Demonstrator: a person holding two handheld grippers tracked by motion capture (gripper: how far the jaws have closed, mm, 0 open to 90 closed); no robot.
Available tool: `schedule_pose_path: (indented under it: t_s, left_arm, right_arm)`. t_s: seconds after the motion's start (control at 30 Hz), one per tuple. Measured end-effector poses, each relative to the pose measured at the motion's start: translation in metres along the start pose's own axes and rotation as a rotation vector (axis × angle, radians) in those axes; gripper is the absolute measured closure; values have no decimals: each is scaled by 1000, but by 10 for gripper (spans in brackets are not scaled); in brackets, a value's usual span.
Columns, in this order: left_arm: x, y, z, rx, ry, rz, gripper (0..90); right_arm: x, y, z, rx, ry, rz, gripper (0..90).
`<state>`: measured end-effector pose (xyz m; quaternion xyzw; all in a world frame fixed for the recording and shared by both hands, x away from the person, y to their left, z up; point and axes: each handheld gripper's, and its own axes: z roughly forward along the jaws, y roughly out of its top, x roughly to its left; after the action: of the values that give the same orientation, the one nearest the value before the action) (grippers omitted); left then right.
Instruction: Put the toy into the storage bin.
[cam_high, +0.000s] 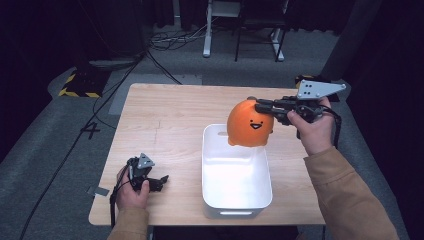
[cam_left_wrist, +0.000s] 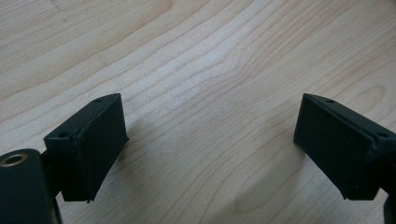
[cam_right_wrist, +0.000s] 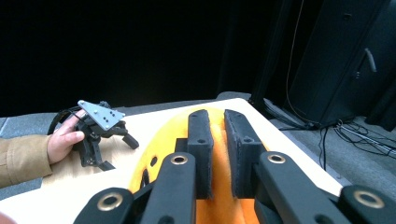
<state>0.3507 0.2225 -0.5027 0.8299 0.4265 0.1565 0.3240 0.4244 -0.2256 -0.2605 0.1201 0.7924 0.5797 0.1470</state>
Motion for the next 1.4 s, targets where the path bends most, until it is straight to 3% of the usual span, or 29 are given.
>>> schedule_pose_path:
  t_s: [0.4, 0.8, 1.03, 1.4]
  left_arm:
    - [0, 0, 0, 0, 0, 0, 97]
    - [0, 0, 0, 0, 0, 0, 98]
    - [0, 0, 0, -1, -1, 1, 98]
    - [0, 0, 0, -1, 0, 1, 98]
  right_arm:
    - [9, -7, 28, 26, 21, 13, 812]
    - [17, -25, 57, 55, 64, 27, 811]
    - [25, -47, 78, 120, 88, 30, 809]
    - [35, -60, 95, 210, 104, 4, 804]
